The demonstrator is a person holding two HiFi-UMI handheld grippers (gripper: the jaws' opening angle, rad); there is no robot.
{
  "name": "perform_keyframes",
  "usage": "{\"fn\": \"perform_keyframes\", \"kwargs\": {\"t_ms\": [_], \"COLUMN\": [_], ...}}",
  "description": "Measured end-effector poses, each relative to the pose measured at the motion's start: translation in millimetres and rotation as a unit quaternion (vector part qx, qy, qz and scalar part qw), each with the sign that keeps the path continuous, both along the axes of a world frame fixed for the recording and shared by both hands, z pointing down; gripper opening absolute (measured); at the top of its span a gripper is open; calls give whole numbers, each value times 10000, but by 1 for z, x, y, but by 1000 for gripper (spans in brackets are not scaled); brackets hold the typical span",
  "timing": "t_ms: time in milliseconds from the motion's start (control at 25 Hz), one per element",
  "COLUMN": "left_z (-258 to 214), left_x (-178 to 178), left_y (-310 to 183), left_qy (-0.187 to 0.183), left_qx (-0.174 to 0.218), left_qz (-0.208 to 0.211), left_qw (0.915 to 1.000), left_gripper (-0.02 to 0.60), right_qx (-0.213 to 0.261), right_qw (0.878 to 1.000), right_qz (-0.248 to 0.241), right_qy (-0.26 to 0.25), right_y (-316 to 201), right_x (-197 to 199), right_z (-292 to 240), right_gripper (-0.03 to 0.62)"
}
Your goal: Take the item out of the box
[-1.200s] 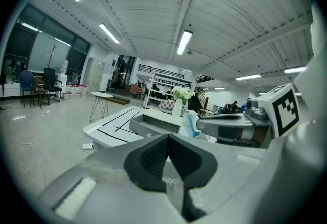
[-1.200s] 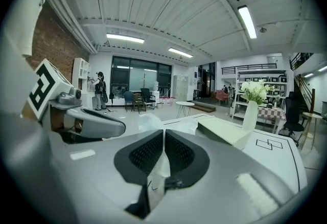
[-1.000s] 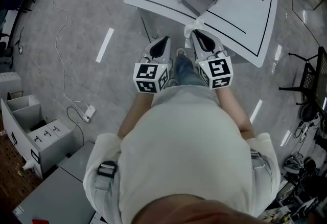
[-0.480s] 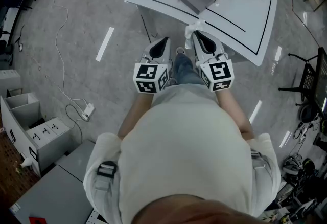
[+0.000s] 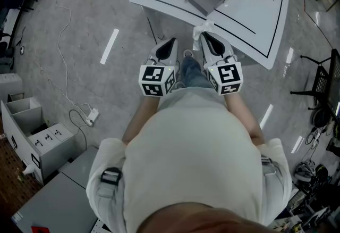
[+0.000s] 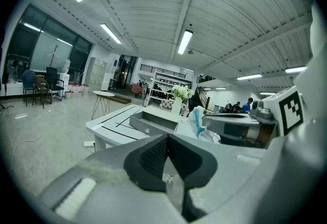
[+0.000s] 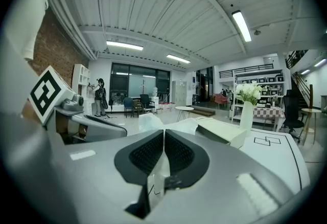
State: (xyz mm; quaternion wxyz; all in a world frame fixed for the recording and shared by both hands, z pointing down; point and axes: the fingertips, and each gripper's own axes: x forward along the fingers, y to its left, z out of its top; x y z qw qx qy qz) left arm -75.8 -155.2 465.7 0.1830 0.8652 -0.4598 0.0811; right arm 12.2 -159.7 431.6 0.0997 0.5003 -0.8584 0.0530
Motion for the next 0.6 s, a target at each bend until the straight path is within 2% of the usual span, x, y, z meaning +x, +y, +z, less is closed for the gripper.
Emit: {"fn": "perform_keyframes", "kwargs": {"t_ms": [600], "left_z": [2], "left_x": [2], "left_y": [-4], "left_qy": [-22], "left_qx": [-10], "left_qz": [77], "left_qw": [10000], "left_gripper": [0], "right_qx": [65], "right_qw": [10000], "right_qz": [-12], "right_qy": [42], "right_y": [-3], "right_x": [-2], "right_z": [0], "right_gripper": [8]}}
